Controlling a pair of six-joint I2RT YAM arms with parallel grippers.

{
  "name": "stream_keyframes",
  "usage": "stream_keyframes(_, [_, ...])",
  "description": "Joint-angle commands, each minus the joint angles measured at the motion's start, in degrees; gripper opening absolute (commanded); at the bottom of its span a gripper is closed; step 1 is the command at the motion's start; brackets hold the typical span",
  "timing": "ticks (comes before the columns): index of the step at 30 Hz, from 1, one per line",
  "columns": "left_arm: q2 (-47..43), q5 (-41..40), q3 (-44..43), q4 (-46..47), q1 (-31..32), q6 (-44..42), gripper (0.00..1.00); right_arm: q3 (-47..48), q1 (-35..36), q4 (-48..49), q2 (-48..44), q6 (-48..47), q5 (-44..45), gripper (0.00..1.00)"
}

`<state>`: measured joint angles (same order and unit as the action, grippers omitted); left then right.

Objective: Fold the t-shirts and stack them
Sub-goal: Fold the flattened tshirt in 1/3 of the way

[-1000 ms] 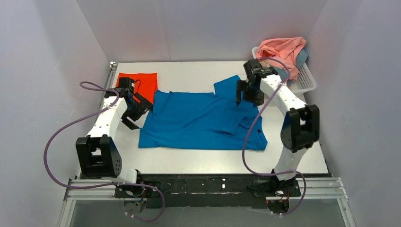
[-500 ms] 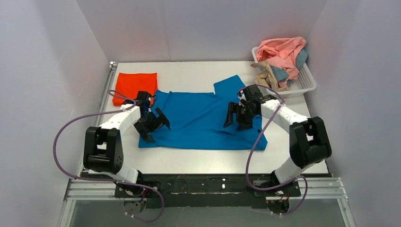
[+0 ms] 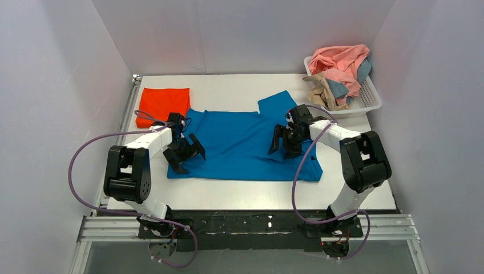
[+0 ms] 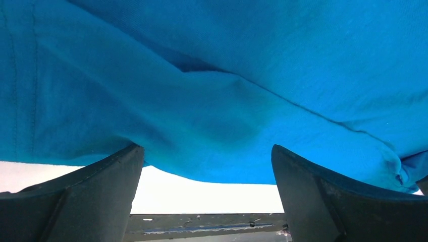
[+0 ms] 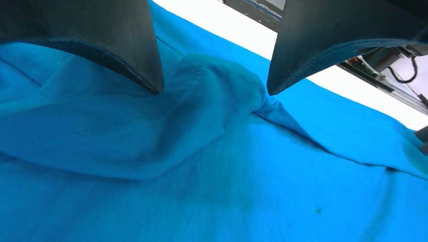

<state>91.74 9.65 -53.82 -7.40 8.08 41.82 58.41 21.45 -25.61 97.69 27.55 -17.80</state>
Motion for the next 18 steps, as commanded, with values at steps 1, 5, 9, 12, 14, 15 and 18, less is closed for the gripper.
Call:
stream_keyframes(1, [0.5,-1.81,0.77,-6.46,-0.17,-1.17,0.98,-0.07,0.54,6.14,1.69,2.75,-1.63,0.83])
stream_keyframes(5, [0.47,-1.56,0.13,-7.71,-0.19,-0.92,0.98,0.92,1.13,9.82,2.24,5.83,-0.35,0.82])
stream_keyframes(9, [-0.71,-1.76,0.71,-7.9,-0.17,-0.57,0.98,4.1,1.14,12.83,2.34,7.57,0.9,0.82])
stream_keyframes(12, [-1.73,-1.82,0.99,-8.25,-0.17,-0.51,0.98,8.33,1.14,14.91,4.9,8.4,0.37,0.82])
stream_keyframes(14, [-2.52,-1.95,0.74,-9.03,-0.17,-0.64,0.98,12.46,1.18,14.38,7.82,8.75,-0.45,0.82])
stream_keyframes(15, [-2.97,-2.16,0.67,-9.42,-0.17,-0.73,0.98,14.45,1.14,14.28,9.52,8.96,-0.62,0.82])
stream_keyframes(18, [-4.51,-2.53,0.52,-10.45,-0.17,-0.67,0.98,21.11,1.14,11.59,12.11,9.03,1.01,0.82])
